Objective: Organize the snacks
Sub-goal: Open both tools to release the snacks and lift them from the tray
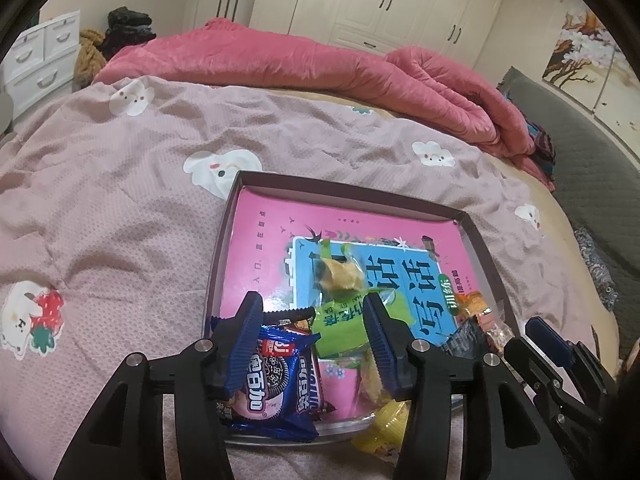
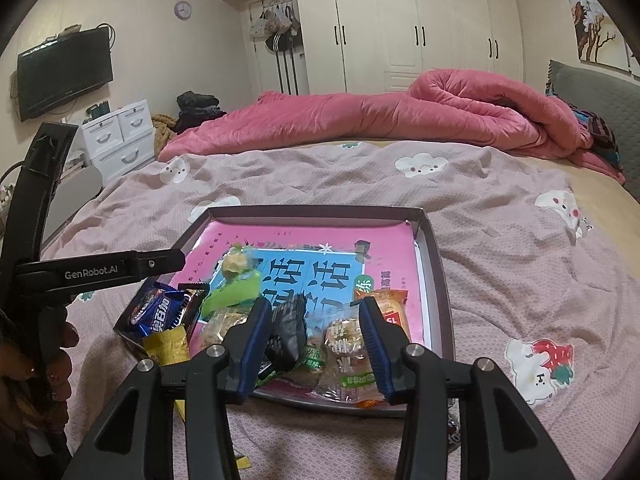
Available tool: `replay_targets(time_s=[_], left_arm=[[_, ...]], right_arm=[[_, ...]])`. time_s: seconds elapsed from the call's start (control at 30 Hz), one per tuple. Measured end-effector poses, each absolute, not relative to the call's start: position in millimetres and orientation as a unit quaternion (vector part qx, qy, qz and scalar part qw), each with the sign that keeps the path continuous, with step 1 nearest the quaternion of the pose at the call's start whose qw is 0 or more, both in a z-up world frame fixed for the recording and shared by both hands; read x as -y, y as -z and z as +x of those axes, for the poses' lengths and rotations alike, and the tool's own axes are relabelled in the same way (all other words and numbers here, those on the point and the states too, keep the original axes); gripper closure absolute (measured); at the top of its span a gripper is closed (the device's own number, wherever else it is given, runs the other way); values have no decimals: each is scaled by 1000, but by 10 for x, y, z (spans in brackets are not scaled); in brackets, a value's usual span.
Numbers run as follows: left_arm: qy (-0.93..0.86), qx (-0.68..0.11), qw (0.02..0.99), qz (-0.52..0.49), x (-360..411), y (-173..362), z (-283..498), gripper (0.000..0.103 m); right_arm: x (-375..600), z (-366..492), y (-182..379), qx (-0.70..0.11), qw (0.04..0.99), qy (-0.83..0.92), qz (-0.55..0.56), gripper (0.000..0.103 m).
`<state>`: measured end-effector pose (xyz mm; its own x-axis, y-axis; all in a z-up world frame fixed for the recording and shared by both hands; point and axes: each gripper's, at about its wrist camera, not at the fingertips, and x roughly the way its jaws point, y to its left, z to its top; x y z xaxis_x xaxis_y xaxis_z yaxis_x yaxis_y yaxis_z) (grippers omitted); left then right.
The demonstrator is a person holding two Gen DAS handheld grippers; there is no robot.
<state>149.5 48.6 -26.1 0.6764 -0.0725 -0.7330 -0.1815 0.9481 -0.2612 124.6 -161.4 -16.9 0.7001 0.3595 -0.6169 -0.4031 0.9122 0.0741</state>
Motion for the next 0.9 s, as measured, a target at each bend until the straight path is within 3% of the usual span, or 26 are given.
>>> replay_targets(time_s=[0.43, 0.73, 0.8, 0.9], left_arm=[[-34, -384, 908, -165, -534, 101, 1395, 36], [-37, -382, 910, -156, -522, 11, 1301, 34], [-36, -384, 911, -148, -493, -9, 1286, 27], [-31, -385, 911, -147, -470, -35, 1245, 26]], right_arm=[[1685, 1212, 69, -313, 928, -200, -22, 50], [1747, 1164, -25, -299, 935, -191, -14, 44], [1766, 1144, -54, -295, 937, -188, -11, 43], [1794, 1110, -102, -288, 940, -182, -10, 40]])
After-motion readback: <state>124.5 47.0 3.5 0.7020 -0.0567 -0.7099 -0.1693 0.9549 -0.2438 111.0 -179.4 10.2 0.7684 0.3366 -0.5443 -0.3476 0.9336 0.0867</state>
